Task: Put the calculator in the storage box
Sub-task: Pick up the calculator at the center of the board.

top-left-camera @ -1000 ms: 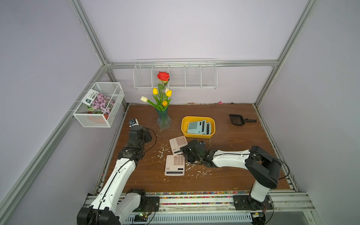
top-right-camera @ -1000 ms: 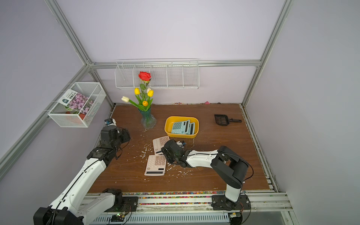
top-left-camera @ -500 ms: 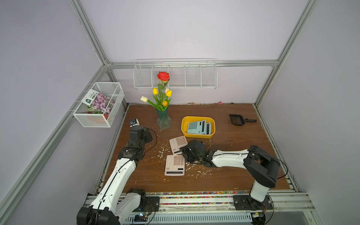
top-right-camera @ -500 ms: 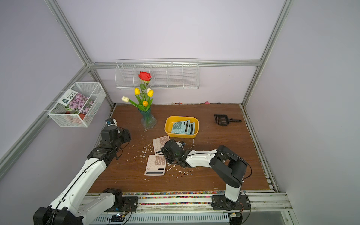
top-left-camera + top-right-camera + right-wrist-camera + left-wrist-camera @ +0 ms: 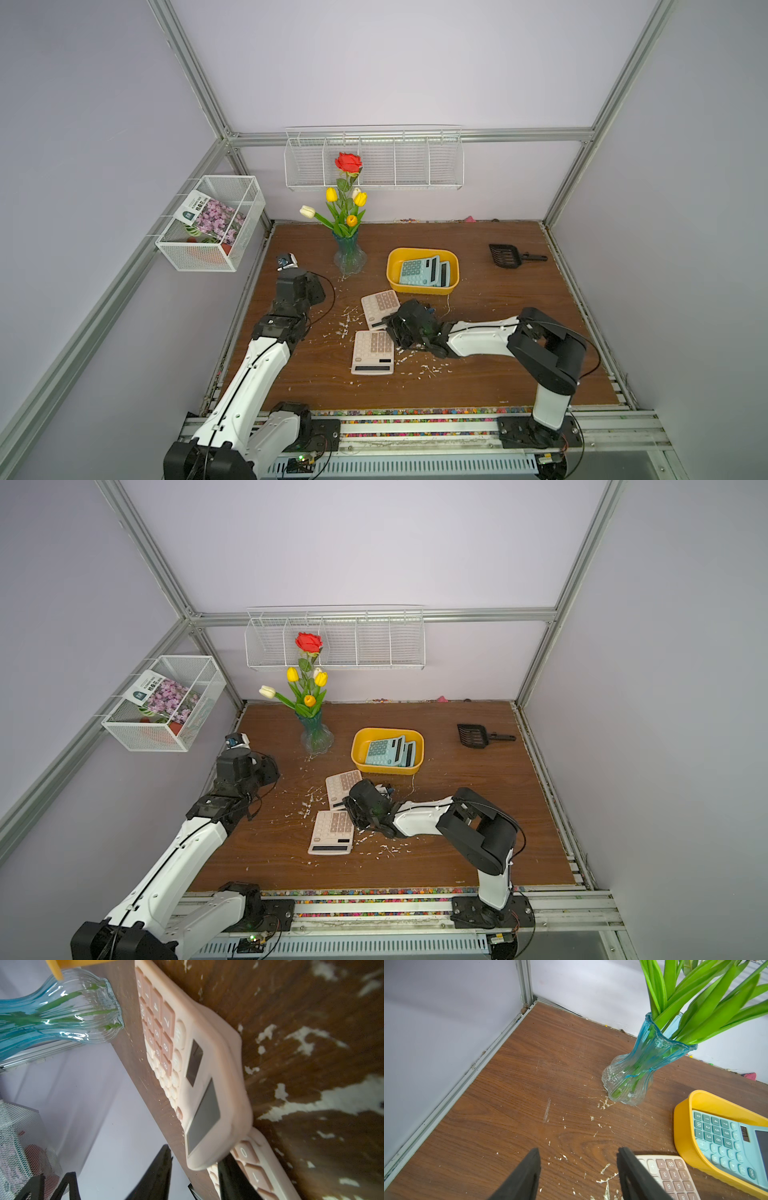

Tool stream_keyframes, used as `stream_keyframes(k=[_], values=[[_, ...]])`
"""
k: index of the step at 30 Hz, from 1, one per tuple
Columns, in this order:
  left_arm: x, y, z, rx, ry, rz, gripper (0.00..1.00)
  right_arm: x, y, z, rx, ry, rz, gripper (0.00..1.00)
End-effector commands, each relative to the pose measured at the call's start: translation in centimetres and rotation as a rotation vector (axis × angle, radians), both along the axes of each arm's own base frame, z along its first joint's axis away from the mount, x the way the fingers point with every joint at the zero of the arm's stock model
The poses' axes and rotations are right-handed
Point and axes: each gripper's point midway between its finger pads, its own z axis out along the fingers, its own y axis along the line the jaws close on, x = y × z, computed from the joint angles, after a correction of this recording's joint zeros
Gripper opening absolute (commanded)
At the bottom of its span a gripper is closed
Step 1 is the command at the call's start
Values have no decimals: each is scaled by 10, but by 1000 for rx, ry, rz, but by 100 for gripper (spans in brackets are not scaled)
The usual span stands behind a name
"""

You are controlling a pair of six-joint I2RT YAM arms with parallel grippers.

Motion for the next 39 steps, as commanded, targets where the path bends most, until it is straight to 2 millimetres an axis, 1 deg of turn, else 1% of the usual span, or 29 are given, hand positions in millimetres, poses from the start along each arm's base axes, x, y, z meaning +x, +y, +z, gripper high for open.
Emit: stream_keyframes(k=[1,5,11,17,20,23,31,36,39], values=[[1,0,7,5,-7,4,63,5,-4,-15,-13,12,-26,39],[0,1,6,10,-6,5,63,8,-2,-18,-14,14,-31,37],[0,1,8,9,-12,6,63,14,0,-20,-16,8,-35,32],[0,1,8,9,-12,7,63,14,-2,-21,-16,8,-36,22],[0,1,8,10,-12,7,63,13,-7,-19,-18,4,-36,17],[0,1,8,10,-12,7,63,10,-13,-18,-26,2,-30,12],[0,2,8,10,-13,8,63,1,-20,-10,-20,9,46,8],[0,1,8,10,-11,8,63,-12,-23,-2,12,30,130,5],[0,2,7,10,-10,8,63,-20,-25,8,29,30,187,4]])
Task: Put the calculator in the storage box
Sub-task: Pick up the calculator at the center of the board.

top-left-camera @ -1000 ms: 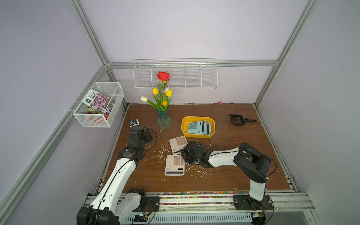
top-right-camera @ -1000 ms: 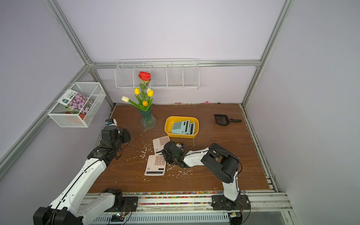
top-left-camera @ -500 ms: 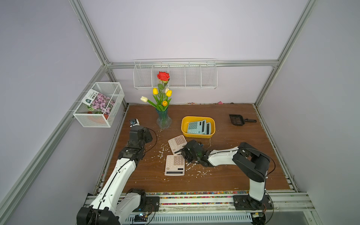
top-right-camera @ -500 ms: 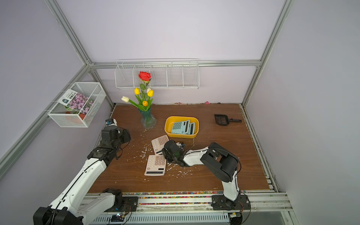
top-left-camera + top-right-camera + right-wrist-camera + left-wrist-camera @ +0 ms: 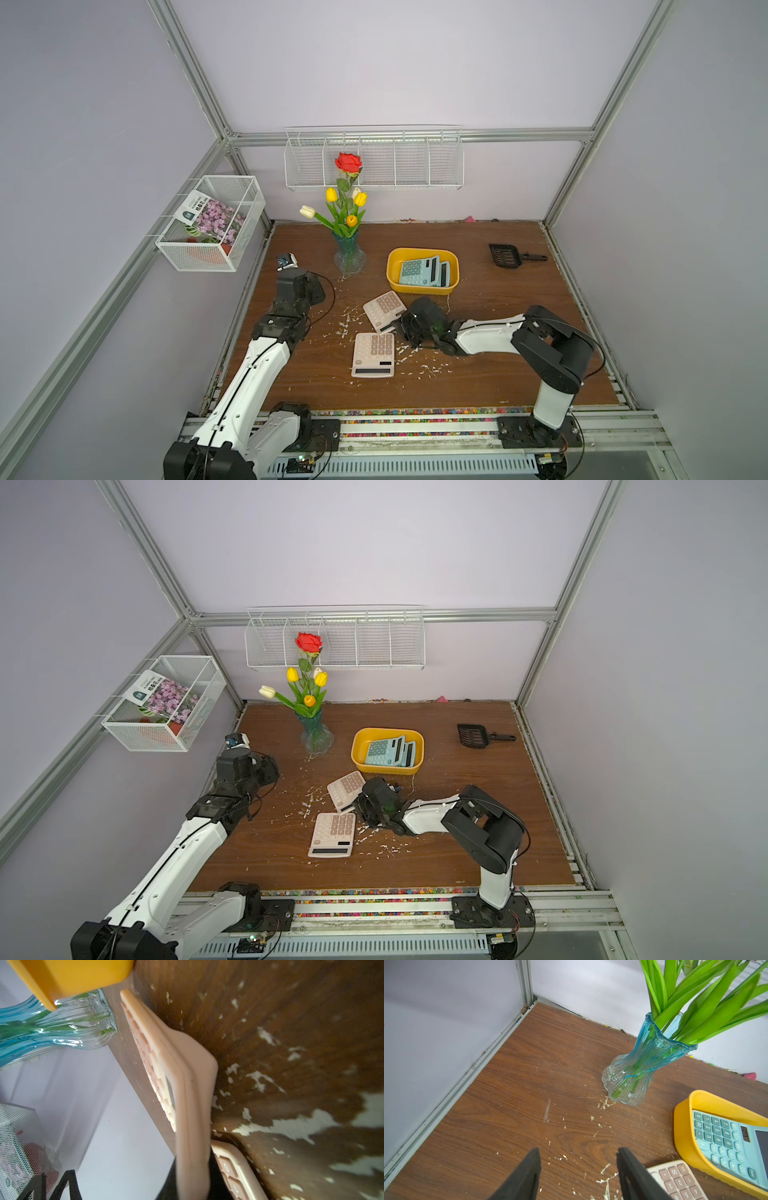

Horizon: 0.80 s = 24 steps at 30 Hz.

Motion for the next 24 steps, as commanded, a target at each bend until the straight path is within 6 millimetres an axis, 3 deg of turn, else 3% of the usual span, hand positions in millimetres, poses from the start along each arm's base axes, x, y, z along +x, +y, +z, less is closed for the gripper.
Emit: stream_keyframes(k=[1,10,16,20,24], values=[[0,1,7,10,-10,7,63,-21,-1,17,25,5,132,4],[1,1,7,9,-10,6,63,-23,-22,45,21,-31,240,3],[1,1,7,9,-10,5,63,-31,-29,62,59,8,402,2],[1,1,7,8,-9,4,63,-37,-42,90,94,13,580,2],[1,1,8,8,-13,6,63,-35,-70,127,100,-36,717,0]])
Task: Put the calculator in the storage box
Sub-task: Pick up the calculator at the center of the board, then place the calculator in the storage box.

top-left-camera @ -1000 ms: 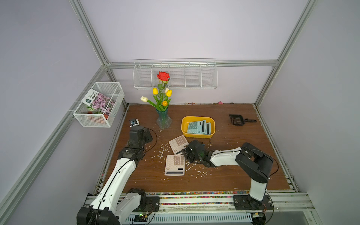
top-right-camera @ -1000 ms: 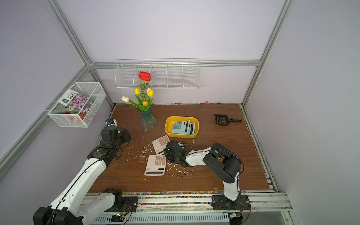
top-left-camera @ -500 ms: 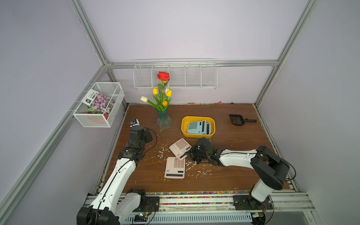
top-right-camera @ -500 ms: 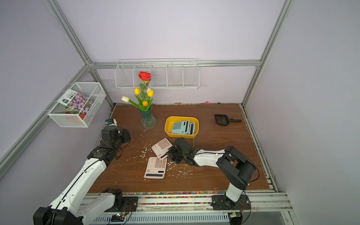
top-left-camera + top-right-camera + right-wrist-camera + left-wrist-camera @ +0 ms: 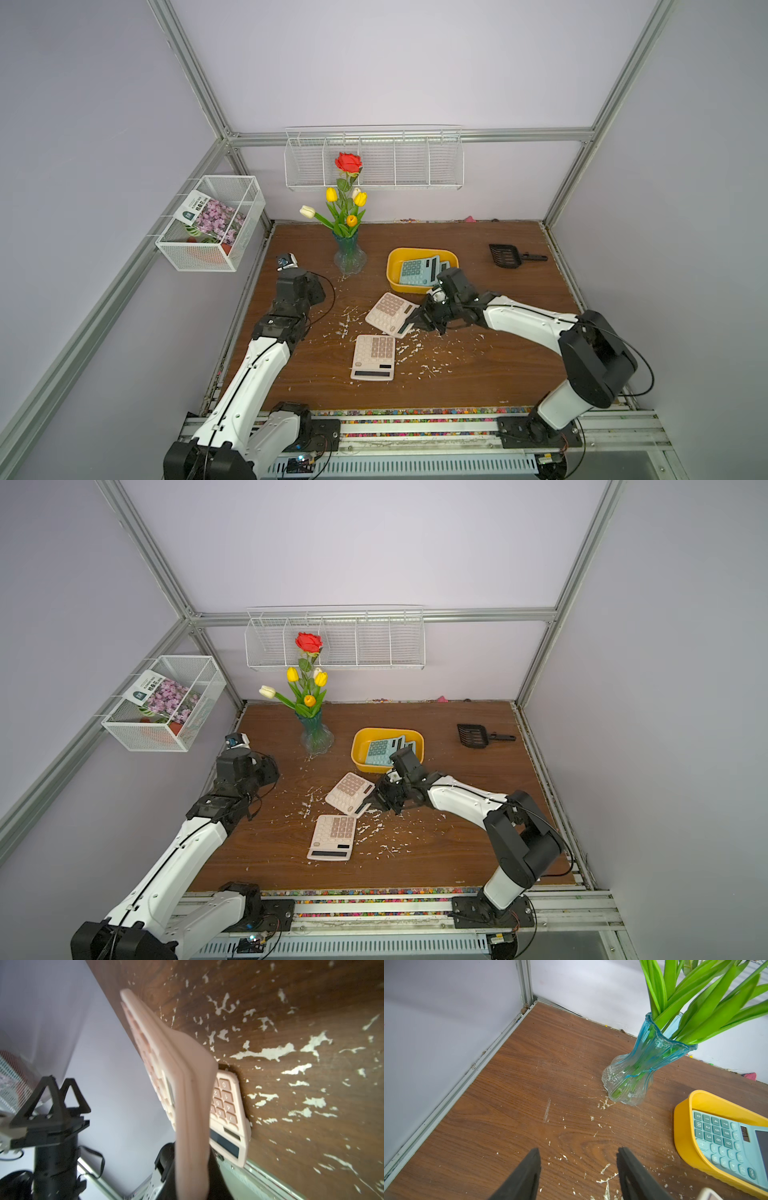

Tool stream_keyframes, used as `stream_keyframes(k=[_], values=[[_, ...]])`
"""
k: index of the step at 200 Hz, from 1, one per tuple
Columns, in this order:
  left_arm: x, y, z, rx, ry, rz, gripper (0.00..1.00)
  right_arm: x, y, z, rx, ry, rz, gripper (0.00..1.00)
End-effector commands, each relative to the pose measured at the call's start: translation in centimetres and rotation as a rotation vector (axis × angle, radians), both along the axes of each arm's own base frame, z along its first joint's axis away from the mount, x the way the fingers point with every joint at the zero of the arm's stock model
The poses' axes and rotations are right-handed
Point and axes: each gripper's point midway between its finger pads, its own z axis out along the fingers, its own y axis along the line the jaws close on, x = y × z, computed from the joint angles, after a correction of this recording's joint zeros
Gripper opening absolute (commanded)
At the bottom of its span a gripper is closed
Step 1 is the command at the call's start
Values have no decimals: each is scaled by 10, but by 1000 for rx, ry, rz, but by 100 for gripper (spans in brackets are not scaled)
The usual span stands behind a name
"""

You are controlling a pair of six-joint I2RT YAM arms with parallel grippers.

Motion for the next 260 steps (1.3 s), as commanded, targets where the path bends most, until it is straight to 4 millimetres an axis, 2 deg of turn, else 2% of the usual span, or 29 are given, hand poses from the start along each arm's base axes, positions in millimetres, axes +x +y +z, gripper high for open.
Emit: stream_keyframes(k=[1,18,33,67,113,158,196,260], values=[[1,1,9,9,-15,6,63,-17,-29,54,68,-74,244,0],[1,1,10,9,-16,6,63,-7,-44,78,61,-135,286,0],[1,1,10,10,-16,7,63,6,-56,90,37,-186,313,1],[1,2,10,10,-17,7,63,49,-70,97,-18,-266,331,2],[0,2,11,11,-21,9,63,92,-63,78,-77,-259,413,0],[0,2,12,13,-22,10,63,131,-66,66,-84,-258,370,0],[0,2,11,12,-19,10,63,149,-75,52,-121,-233,354,0],[0,1,9,12,-14,6,63,165,-80,27,-185,-188,364,0]])
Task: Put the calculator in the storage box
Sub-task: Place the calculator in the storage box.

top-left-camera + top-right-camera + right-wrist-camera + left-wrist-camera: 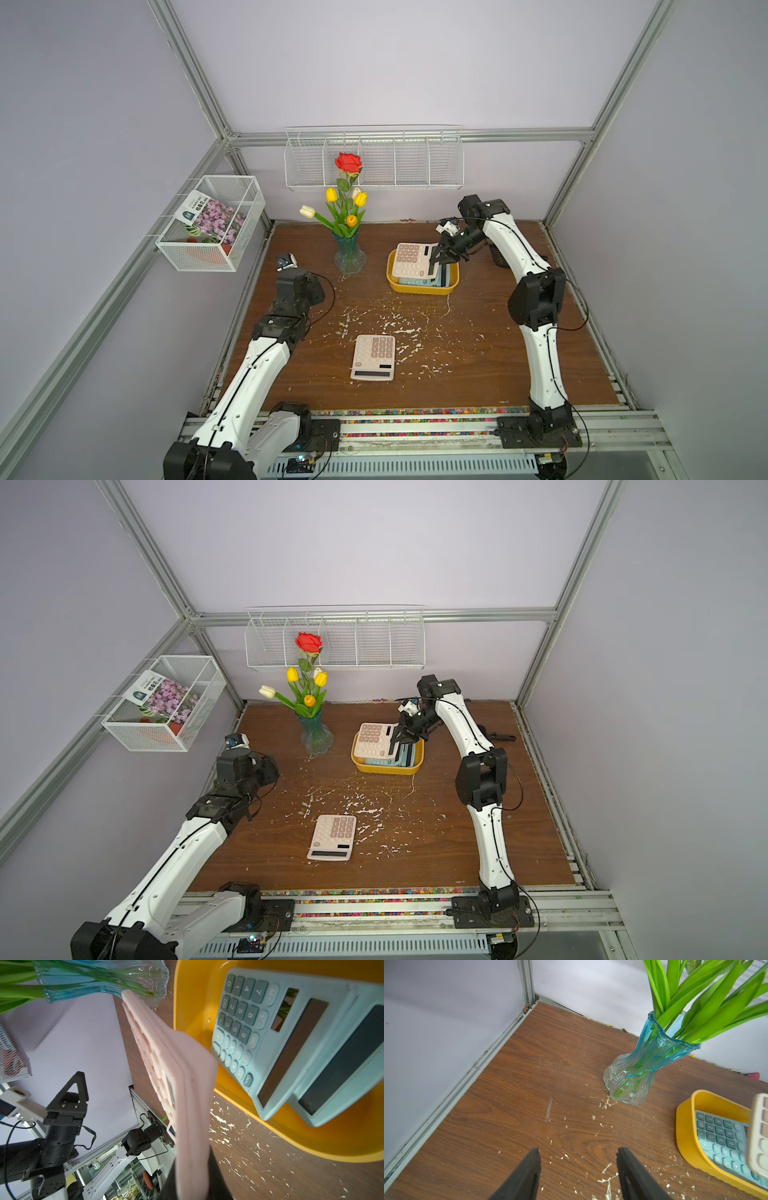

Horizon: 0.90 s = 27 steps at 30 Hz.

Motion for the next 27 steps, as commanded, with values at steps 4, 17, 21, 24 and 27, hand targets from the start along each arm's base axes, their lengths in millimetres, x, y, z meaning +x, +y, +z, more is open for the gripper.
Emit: stream_keyframes(k=[4,17,21,24,27], values=[[1,0,10,9,-18,2,63,2,-6,-18,-49,43,-1,0],[2,0,8,9,-15,0,63,23,-6,-28,-76,10,-55,0],[2,0,8,10,-13,1,63,30,-5,-30,-85,6,-73,0],[2,0,8,10,-14,2,63,32,-5,-33,-94,3,-80,0],[2,0,8,10,-14,-1,63,31,-2,-36,-97,8,-73,0]])
